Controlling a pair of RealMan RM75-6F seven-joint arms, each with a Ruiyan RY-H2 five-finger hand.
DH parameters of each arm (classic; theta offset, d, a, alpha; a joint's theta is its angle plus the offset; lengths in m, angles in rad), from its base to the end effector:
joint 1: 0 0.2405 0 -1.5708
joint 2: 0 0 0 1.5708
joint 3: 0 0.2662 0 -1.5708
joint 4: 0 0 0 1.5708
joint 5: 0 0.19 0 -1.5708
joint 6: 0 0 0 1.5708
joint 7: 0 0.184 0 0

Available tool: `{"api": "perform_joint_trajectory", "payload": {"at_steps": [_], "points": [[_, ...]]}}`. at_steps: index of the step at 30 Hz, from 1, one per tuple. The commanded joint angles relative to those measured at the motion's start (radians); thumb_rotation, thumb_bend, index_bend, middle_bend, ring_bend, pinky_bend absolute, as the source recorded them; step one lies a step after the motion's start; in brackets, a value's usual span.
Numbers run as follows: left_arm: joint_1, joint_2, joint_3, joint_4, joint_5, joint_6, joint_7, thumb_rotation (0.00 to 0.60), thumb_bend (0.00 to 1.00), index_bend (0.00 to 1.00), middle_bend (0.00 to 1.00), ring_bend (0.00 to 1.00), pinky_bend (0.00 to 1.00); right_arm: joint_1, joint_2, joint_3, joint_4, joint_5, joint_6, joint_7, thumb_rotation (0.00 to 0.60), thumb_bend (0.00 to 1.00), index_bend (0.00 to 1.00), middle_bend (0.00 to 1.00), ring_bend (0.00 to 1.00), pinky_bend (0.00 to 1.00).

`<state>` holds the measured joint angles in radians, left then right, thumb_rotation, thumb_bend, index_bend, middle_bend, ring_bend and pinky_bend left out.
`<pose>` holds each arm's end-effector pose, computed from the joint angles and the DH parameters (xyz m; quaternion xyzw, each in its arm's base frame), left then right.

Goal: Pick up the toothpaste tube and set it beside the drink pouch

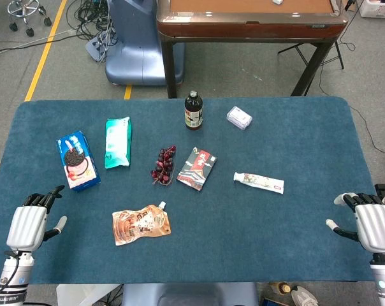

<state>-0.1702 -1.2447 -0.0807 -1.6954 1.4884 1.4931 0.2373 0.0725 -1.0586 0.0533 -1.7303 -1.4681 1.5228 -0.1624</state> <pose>-0.2649 0.2472 0.1432 -0.6088 -0.3481 -0.4138 0.5805 -0.2987 -0.2154 0.1996 0.5959 -0.3558 0.3602 0.6233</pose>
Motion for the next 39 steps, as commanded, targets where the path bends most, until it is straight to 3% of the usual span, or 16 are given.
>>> {"api": "perform_joint_trajectory", "payload": {"at_steps": [1,6,9,11,18,23,28,39], "points": [[-0.001,0.0,0.0,0.001,0.002,-0.002,-0.002,0.6,0.26,0.15,0.33,0.36,0.24,-0.006,-0.002,-0.001,0.002,-0.006,0.008,0.01,0.6,0.04,0.46,0.47,0.4,0.37],[-0.004,0.007,0.007,0.0,0.008,-0.012,-0.007,0.6,0.26,0.15,0.33,0.36,0.24,0.012,0.001,0.009,-0.006,-0.004,-0.024,0.014,0.6,0.04,0.43,0.46,0.39,0.37],[-0.002,0.013,0.016,0.0,0.016,-0.015,-0.01,0.6,0.26,0.15,0.33,0.36,0.24,0.057,0.02,0.032,-0.051,0.061,-0.115,-0.012,0.6,0.05,0.28,0.38,0.34,0.37],[0.004,0.016,0.024,-0.001,0.022,-0.012,-0.018,0.6,0.26,0.15,0.33,0.36,0.24,0.1,0.023,0.052,-0.068,0.1,-0.18,-0.049,0.6,0.06,0.25,0.35,0.31,0.37],[0.031,0.038,0.041,-0.006,0.03,0.011,-0.044,0.6,0.26,0.15,0.33,0.36,0.24,0.272,-0.01,0.118,-0.065,0.213,-0.404,-0.154,0.6,0.06,0.23,0.33,0.28,0.37],[0.045,0.05,0.053,-0.011,0.035,0.018,-0.053,0.6,0.26,0.15,0.33,0.36,0.24,0.399,-0.068,0.15,-0.006,0.32,-0.558,-0.218,0.6,0.06,0.17,0.32,0.23,0.34],[0.059,0.06,0.06,-0.017,0.034,0.026,-0.056,0.6,0.26,0.15,0.33,0.36,0.24,0.501,-0.127,0.153,0.07,0.415,-0.668,-0.277,0.6,0.06,0.17,0.29,0.2,0.3],[0.076,0.065,0.066,-0.022,0.024,0.026,-0.058,0.6,0.26,0.15,0.33,0.36,0.23,0.638,-0.246,0.123,0.231,0.552,-0.783,-0.331,0.6,0.07,0.17,0.29,0.19,0.28]]}}
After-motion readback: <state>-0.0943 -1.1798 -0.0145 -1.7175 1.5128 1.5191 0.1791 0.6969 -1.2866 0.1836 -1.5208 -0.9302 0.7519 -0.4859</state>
